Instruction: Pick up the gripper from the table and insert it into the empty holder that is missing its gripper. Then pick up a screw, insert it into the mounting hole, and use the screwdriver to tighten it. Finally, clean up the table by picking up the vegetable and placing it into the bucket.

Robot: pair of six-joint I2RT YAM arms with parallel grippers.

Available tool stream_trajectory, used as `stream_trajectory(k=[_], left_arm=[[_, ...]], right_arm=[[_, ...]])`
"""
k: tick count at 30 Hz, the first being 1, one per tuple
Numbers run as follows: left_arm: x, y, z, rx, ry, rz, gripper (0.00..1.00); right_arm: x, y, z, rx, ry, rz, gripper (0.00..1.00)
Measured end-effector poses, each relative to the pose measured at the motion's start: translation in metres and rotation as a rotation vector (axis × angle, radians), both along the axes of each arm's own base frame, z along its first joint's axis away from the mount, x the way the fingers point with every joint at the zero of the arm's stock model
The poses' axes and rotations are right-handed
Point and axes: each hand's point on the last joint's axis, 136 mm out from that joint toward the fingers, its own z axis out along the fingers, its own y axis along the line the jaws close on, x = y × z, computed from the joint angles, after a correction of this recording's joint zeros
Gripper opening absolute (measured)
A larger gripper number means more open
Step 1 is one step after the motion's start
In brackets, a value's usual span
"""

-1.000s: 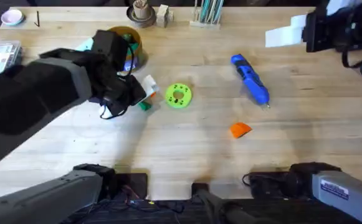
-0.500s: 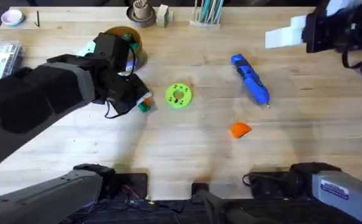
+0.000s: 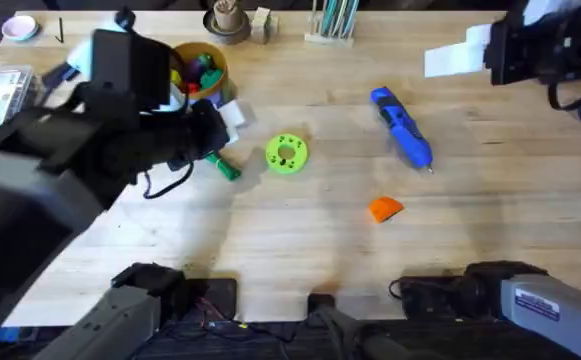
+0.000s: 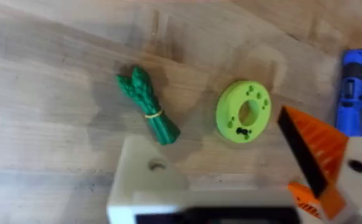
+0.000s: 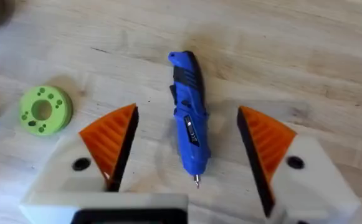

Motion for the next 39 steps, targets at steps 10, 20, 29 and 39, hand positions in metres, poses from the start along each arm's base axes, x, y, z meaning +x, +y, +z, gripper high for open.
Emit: stream_trajectory(k=[10,20,29,39], left_arm=[[-0.010,-0.009,0.094,0.086,-0.462,-0.243,0.659],[-0.020,-0.008,0.141,0.119,-0.681,-0.272,0.416],[-0.020,-0.009,0.140,0.121,-0.681,-0.274,0.992],[-0.020,-0.009,0.140,0.121,-0.680,-0.274,0.993]], right_arm=[[0.000,0.004,0.001,0.017,0.000,0.014,0.993],[-0.001,0.004,0.001,0.020,0.000,0.016,0.994],[-0.001,0.004,0.001,0.021,0.000,0.017,0.993],[-0.001,0.005,0.001,0.022,0.000,0.018,0.993]])
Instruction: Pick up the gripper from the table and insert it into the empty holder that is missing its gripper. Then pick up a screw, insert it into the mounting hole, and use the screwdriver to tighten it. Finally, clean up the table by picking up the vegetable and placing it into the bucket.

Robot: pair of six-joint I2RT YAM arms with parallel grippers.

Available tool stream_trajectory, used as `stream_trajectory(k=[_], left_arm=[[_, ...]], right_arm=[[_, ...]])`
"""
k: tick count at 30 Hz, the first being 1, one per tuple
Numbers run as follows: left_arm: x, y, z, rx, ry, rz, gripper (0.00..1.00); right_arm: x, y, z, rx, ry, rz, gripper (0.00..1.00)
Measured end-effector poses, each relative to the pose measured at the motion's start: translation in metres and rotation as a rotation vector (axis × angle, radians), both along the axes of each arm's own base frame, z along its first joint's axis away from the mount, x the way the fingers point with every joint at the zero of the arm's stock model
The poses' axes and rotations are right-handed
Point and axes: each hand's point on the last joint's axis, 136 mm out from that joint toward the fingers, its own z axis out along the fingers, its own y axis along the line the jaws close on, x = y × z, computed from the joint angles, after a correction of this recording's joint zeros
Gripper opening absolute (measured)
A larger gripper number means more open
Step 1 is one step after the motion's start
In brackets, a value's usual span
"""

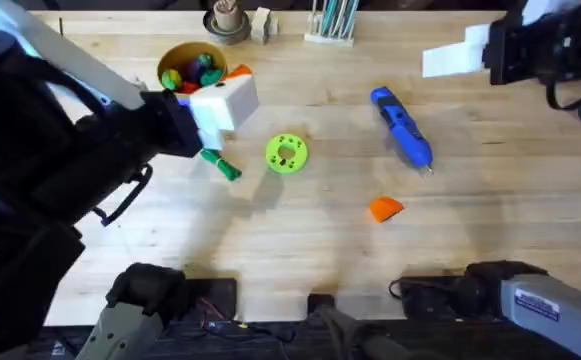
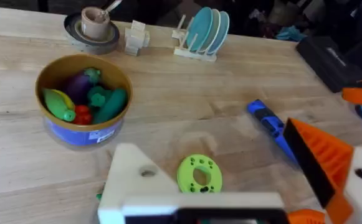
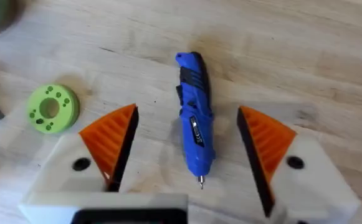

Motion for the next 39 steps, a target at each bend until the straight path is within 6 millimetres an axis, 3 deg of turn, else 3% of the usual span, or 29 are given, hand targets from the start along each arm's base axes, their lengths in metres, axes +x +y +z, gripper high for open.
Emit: stream_trajectory(k=[10,15,17,21,24,30,39], left_arm=[[-0.007,0.001,-0.017,-0.011,0.085,0.008,0.992],[0.000,0.000,-0.001,-0.028,0.019,0.013,0.994],[0.005,-0.001,0.014,-0.025,-0.053,0.005,0.993],[0.011,-0.004,0.043,0.051,-0.222,-0.039,0.993],[0.011,-0.007,0.049,0.113,-0.281,-0.071,0.993],[0.011,-0.008,0.046,0.164,-0.305,-0.095,0.993],[0.001,-0.010,0.011,0.165,-0.422,-0.106,0.992]], right_arm=[[0.000,0.000,0.000,0.000,0.000,0.000,0.994],[0.000,0.000,0.000,0.000,0.000,0.000,0.994],[0.000,0.000,0.000,0.000,0.000,0.000,0.994],[0.000,0.000,0.000,0.000,0.000,0.000,0.993],[0.000,0.000,0.000,0.000,0.000,0.000,0.993],[0.000,0.000,0.000,0.000,0.000,0.000,0.994],[0.000,0.000,0.000,0.000,0.000,0.000,0.994]])
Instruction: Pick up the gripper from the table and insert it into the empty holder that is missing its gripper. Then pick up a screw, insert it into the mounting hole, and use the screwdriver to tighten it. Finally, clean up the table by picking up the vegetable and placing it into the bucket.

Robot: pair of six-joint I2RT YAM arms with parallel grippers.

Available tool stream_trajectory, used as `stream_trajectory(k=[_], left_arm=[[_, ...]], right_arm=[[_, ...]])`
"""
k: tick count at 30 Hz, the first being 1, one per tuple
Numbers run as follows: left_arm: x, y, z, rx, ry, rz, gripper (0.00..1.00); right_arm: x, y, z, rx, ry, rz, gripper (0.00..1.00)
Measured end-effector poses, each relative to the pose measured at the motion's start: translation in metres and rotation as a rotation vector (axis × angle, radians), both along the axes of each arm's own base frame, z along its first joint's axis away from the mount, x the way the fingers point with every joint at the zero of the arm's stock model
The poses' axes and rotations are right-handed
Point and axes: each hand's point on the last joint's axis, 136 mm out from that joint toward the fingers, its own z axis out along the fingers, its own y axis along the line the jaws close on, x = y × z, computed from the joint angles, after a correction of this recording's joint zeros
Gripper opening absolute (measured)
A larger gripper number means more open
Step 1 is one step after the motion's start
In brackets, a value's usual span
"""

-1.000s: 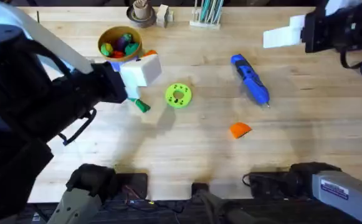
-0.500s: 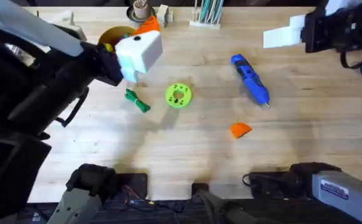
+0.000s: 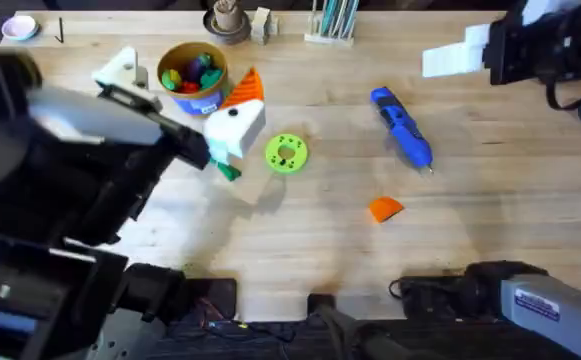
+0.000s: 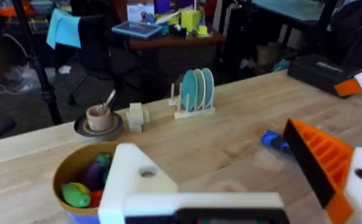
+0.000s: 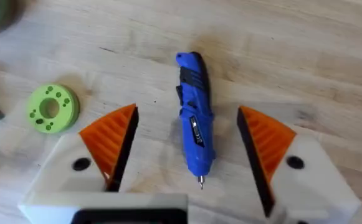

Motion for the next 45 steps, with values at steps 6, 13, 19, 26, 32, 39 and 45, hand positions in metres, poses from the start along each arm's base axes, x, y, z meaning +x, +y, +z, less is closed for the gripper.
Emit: stream_trajectory(k=[6,13,19,26,32,39,45], left_arm=[[-0.015,0.002,-0.015,-0.020,-0.110,-0.007,0.993],[-0.023,0.000,-0.042,-0.025,-0.138,-0.024,0.993],[-0.032,0.002,-0.042,-0.040,-0.222,-0.026,0.993],[-0.029,0.001,-0.053,-0.037,-0.207,-0.026,0.992],[-0.026,0.000,-0.078,-0.023,-0.126,-0.026,0.993],[-0.025,0.000,-0.112,0.001,0.012,-0.027,0.993],[-0.025,0.000,-0.112,0.001,0.012,-0.027,0.993]], right_arm=[[0.000,0.000,0.000,0.000,0.000,0.000,0.994],[0.000,0.000,0.000,0.000,0.000,0.000,0.993],[0.000,0.000,0.000,0.000,0.000,0.000,0.994],[0.000,0.000,0.000,0.000,0.000,0.000,0.994],[0.000,0.000,0.000,0.000,0.000,0.000,0.993],[0.000,0.000,0.000,0.000,0.000,0.000,0.993],[0.000,0.000,0.000,0.000,0.000,0.000,0.993]])
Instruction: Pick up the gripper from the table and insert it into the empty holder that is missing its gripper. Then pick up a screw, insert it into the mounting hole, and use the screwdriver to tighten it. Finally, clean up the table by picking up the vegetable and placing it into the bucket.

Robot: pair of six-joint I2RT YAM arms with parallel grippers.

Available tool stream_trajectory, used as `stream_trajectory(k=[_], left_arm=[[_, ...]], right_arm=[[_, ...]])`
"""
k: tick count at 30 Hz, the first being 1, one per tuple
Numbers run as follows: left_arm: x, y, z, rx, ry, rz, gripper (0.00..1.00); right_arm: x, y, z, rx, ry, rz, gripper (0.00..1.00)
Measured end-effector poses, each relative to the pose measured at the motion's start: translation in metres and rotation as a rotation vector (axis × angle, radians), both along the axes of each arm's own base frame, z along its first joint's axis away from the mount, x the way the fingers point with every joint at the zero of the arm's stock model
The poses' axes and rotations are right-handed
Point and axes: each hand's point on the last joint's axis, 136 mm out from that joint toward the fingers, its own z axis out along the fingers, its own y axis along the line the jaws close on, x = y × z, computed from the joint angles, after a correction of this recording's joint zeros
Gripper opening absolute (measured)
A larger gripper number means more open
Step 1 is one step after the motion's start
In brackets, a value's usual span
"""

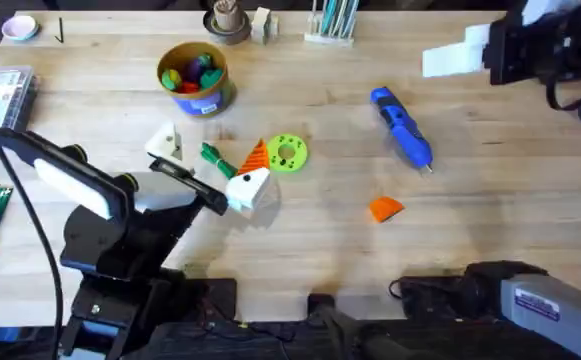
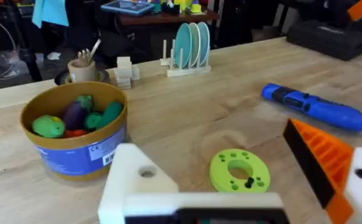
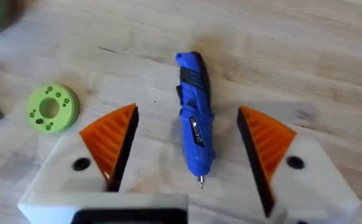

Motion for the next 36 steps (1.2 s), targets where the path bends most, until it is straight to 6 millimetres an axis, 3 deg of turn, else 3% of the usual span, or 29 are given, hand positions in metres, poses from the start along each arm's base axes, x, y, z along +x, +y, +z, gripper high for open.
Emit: stream_trajectory(k=[28,36], left_arm=[[0.000,0.000,0.000,0.000,0.000,-0.003,0.993],[-0.015,-0.022,0.001,-0.009,-0.002,-0.155,0.993]], right_arm=[[0.000,0.000,0.000,0.000,0.000,0.000,0.994],[0.000,0.000,0.000,0.000,0.000,0.000,0.993]])
